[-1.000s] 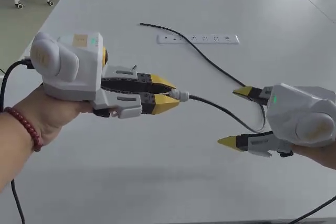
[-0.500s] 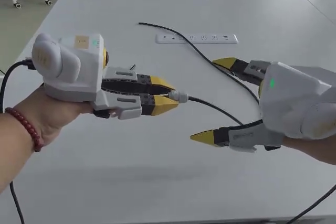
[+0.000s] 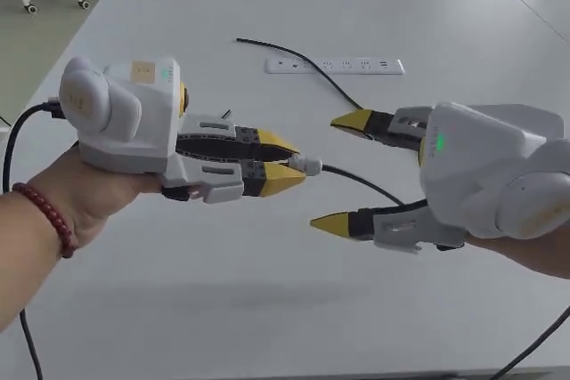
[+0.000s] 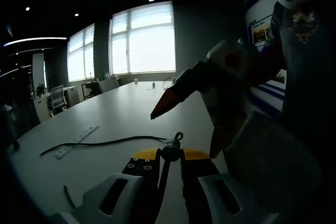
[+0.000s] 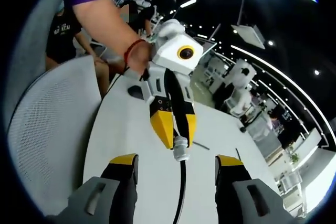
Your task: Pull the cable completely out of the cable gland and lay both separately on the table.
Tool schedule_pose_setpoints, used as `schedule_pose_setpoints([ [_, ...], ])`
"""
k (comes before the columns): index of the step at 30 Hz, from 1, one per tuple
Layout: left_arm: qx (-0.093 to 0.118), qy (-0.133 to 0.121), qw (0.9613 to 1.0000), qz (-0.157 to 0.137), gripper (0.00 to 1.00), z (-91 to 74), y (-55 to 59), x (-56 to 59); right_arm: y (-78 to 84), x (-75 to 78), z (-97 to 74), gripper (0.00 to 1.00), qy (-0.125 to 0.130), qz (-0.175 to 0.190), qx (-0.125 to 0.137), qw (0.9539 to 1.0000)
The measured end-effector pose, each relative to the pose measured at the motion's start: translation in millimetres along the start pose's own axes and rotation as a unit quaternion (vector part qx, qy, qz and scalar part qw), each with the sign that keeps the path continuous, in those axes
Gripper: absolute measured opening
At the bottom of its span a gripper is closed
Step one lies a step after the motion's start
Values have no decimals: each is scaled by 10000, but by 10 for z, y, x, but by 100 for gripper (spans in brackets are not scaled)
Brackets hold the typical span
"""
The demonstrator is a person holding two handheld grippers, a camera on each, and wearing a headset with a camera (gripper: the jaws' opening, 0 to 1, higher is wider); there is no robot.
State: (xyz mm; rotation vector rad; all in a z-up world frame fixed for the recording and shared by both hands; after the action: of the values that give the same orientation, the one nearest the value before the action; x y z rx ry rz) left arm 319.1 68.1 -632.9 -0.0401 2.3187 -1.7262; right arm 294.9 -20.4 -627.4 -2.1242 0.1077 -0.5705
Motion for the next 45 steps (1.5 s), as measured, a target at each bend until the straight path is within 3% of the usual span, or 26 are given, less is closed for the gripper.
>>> schedule_pose_setpoints([
  [3, 1, 8, 10000, -12, 16, 2, 2, 2, 10, -10, -17, 26, -36, -272, -106, 9996],
  [6, -5, 13, 10000, -8, 16, 5, 5, 3, 29, 2, -6, 16, -33, -269, -191, 9994],
  [8, -4, 27, 10000, -9, 16, 7, 3, 8, 33, 15, -5, 17, -17, -312, -195, 9993],
  [18, -4, 61, 10000, 28, 16, 15, -5, 19, 41, 69, 23, 0, 1, -424, -362, 9984],
  [29, -104, 46, 9999, 83, 16, -6, 42, -7, 74, 86, 52, 0, -7, -671, -501, 9965],
  [34, -219, 25, 9997, 73, 16, -40, 119, -35, 270, 119, 33, 0, -1, -637, -716, 9954],
  [36, -268, 16, 9996, 78, 16, -50, 144, -45, 434, 117, 25, 0, -40, -494, -917, 9946],
  [40, -268, -7, 9996, 68, 16, -73, 147, -68, 701, 119, 19, 0, -26, -582, -1232, 9907],
  [45, -288, -51, 9996, 52, 16, -106, 162, -96, 1049, 156, -34, 0, -29, -315, -1634, 9861],
])
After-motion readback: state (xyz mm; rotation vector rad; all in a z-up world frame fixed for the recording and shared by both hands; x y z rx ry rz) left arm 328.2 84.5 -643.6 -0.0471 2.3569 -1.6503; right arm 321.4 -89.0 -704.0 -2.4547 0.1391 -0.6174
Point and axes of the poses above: the centre of the closed fingertips' face, and the gripper's own axes: z roughly forward along the fingers, x roughly to its right, y roughly out of its underside, the point moved 5 cm from there along -z, roughly backward along the fingers, and after that the axes turned 10 degrees about z, right-handed, at the moved point
